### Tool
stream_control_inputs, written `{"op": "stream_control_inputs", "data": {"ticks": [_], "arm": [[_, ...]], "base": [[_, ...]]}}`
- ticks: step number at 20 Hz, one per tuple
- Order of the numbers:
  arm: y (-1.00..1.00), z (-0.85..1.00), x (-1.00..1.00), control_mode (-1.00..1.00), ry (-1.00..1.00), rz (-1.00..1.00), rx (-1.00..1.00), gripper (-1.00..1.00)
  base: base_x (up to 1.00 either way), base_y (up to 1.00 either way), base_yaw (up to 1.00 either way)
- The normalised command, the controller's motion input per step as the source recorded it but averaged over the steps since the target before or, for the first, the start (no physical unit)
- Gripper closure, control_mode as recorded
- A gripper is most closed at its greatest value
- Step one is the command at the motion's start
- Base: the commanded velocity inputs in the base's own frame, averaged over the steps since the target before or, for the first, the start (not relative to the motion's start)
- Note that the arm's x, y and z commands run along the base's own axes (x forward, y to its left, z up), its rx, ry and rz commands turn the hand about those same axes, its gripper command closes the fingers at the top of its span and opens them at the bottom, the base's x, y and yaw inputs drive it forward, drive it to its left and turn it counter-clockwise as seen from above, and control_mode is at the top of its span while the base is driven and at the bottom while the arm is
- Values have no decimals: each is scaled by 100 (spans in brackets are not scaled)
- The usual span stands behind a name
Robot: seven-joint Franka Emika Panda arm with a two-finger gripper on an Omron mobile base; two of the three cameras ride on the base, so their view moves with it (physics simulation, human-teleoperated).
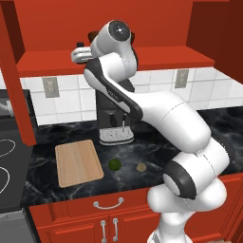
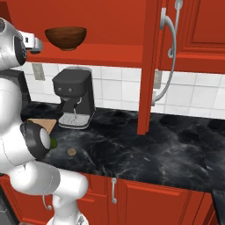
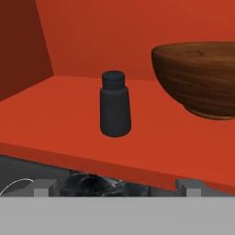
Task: Open the cabinet. Place the bowl and condiment on the counter. Then place the lime and garlic on the cutting board.
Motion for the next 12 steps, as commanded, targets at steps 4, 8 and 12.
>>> {"op": "stream_control_inputs", "data": {"ticks": [4,8,12], "arm": [[1,-7,8,-100,1,0,0,-100],[1,-6,11,-100,0,0,0,-100],[5,-7,18,-100,0,0,0,-100]], "base": [[0,0,0],[0,0,0],[0,0,0]]}}
